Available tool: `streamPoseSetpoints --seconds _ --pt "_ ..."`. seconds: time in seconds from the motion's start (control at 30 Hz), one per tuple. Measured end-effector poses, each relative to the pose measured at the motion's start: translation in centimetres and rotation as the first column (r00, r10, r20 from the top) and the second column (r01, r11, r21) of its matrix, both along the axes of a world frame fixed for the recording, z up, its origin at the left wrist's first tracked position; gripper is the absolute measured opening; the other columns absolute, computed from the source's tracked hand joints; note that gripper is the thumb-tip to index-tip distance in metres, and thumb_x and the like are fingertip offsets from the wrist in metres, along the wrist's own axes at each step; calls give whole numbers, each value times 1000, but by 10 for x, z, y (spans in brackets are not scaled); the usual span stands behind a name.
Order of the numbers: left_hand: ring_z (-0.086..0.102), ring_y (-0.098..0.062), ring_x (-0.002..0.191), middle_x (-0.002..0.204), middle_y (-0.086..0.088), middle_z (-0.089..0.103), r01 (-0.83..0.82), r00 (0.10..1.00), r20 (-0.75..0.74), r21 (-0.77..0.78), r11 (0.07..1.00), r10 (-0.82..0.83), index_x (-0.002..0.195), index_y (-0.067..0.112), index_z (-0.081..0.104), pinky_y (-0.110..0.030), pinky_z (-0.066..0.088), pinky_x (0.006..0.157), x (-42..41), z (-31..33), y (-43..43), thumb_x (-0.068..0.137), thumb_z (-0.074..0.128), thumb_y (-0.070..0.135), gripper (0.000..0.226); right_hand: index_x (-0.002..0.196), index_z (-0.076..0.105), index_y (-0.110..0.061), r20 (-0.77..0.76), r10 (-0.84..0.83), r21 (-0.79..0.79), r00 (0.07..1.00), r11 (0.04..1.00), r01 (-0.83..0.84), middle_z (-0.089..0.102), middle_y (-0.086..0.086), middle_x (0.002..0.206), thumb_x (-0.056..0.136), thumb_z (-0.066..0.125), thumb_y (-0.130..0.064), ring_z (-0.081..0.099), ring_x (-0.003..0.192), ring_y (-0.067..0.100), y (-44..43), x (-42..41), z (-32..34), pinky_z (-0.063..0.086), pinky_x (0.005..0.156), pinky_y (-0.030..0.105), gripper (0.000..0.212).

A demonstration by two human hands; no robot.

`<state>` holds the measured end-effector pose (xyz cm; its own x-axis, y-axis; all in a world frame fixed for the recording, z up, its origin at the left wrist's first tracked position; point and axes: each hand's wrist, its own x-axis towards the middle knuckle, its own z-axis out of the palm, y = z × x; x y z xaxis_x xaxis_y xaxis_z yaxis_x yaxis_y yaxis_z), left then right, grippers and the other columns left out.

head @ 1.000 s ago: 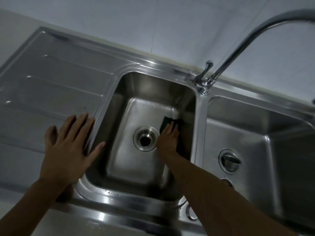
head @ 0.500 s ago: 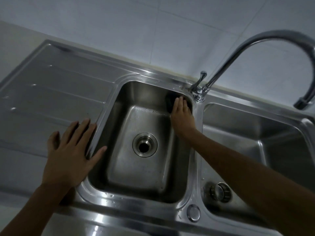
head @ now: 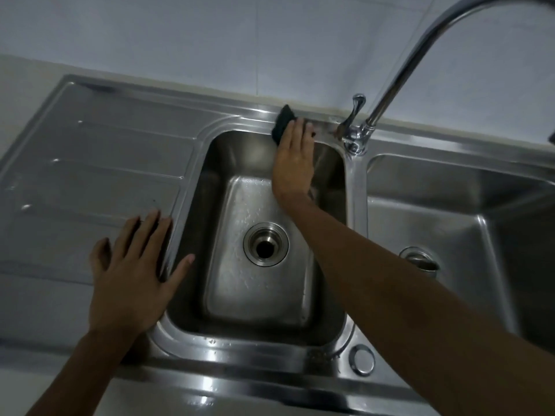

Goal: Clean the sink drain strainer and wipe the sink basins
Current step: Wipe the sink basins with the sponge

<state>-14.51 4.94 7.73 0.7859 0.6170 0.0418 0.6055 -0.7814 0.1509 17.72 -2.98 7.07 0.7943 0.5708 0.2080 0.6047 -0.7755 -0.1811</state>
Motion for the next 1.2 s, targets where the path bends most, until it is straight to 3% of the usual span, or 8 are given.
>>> streamPoseSetpoints --seconds 0.1,0.23,0.5,0.67,0.73,0.87,1.07,1.2 --pt "14 -20 161 173 5 18 7 1000 -5 -7 1000 -7 165 31 22 -58 13 124 1 3 -2 97 26 77 82 158 10 9 40 247 -154 968 959 -238 10 30 165 102 44 2 11 154 46 5 0 7 28 123 51 66" --pt "17 -22 160 173 4 20 -2 1000 -23 -4 1000 2 164 28 28 -58 16 124 2 6 -3 97 24 78 83 156 9 13 -60 149 -318 987 934 -160 13 37 161 98 57 2 23 149 51 -20 16 27 42 114 51 76" --pt "22 -22 159 171 2 27 -2 1000 -2 28 1000 2 162 27 32 -59 18 122 2 4 -2 98 25 77 81 158 2 9 13 196 -263 980 947 -186 0 32 165 100 25 6 3 153 50 -31 9 7 31 121 54 63" --pt "20 -21 159 171 2 25 0 1000 0 37 999 0 163 27 30 -60 19 123 0 4 -2 99 25 76 81 149 51 -8 149 734 -412 663 655 -633 43 14 158 93 18 3 39 148 27 12 -22 -31 44 111 30 65" --pt "19 -21 159 172 3 24 8 1000 13 36 999 -8 163 27 29 -60 18 123 -1 2 -2 99 26 76 81 155 38 -6 89 791 -542 605 548 -637 25 14 166 101 24 2 22 155 28 18 -5 -48 31 120 35 57" --pt "17 -19 160 172 5 22 13 1000 -7 31 999 -12 163 28 29 -59 18 123 0 1 0 98 26 76 81 159 13 4 -106 759 -705 642 399 -587 0 15 170 110 20 -9 -4 157 34 9 28 -74 5 128 46 51" --pt "20 -21 159 171 3 26 -4 1000 -11 19 1000 4 161 25 35 -61 19 122 2 9 -5 98 26 74 81 158 1 7 -134 228 -778 964 579 -245 -6 29 166 109 31 -12 2 153 50 -46 1 -99 24 121 57 60" --pt "19 -21 160 171 2 25 3 1000 -30 18 1000 -3 162 25 33 -62 19 122 2 8 -3 97 25 76 82 158 9 6 -196 -89 -822 976 559 -114 1 32 165 110 29 -17 5 152 52 -50 -1 -86 18 122 60 56"
